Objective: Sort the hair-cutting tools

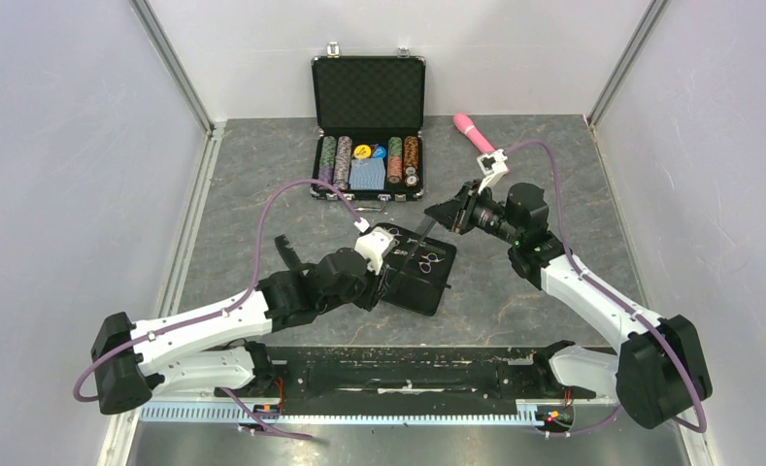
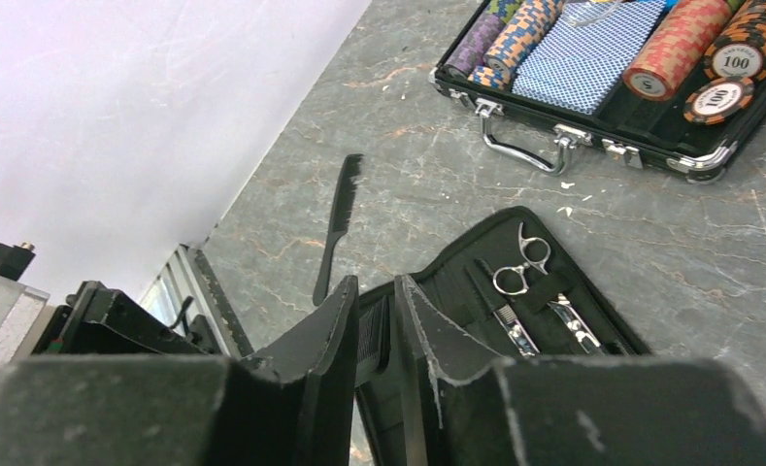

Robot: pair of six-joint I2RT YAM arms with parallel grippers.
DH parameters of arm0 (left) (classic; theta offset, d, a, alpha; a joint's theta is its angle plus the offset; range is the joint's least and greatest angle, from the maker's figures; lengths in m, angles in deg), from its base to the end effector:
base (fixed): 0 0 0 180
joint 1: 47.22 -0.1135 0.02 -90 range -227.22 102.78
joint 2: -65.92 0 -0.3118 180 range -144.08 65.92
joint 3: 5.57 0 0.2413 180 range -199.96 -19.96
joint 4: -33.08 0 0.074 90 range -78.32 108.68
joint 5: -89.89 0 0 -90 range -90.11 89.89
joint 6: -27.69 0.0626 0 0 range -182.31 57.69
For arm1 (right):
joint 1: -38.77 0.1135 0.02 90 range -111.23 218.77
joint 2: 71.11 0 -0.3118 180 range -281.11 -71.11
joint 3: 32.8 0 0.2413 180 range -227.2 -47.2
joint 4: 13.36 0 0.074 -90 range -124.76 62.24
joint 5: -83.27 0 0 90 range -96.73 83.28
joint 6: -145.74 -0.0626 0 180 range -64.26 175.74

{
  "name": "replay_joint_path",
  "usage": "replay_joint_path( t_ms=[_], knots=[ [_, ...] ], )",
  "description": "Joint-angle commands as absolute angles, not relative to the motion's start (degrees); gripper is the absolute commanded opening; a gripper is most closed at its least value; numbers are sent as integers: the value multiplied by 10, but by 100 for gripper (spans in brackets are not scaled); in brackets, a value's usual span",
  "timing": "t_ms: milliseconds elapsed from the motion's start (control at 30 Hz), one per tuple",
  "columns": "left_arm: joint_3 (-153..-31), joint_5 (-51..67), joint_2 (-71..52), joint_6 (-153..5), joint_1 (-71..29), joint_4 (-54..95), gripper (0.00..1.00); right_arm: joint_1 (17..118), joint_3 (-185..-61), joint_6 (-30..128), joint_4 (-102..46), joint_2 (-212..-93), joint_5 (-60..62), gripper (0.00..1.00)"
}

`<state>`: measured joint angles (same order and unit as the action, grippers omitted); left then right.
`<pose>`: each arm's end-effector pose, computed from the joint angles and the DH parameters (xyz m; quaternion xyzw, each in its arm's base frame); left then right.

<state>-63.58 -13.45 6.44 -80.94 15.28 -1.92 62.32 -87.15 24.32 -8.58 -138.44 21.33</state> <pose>0.1104 -0.1808 0.2957 0.2828 0.8422 -0.2121 0.4072 0.2292 0.1320 0.3286 -0.1080 0.7425 0.4557 0.4789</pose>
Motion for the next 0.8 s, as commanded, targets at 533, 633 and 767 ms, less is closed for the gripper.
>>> replay_joint_path(
  t_ms=[533,633,767],
  knots=[
    [-622,-140,94,-783,158,17,26,610,-857,224,-47,-1372,235,25],
    [-624,-140,92,-783,158,21,26,610,-857,220,-43,-1372,243,21],
    [-625,-143,85,-785,157,25,28,610,-855,217,-37,-1370,248,9]
  ],
)
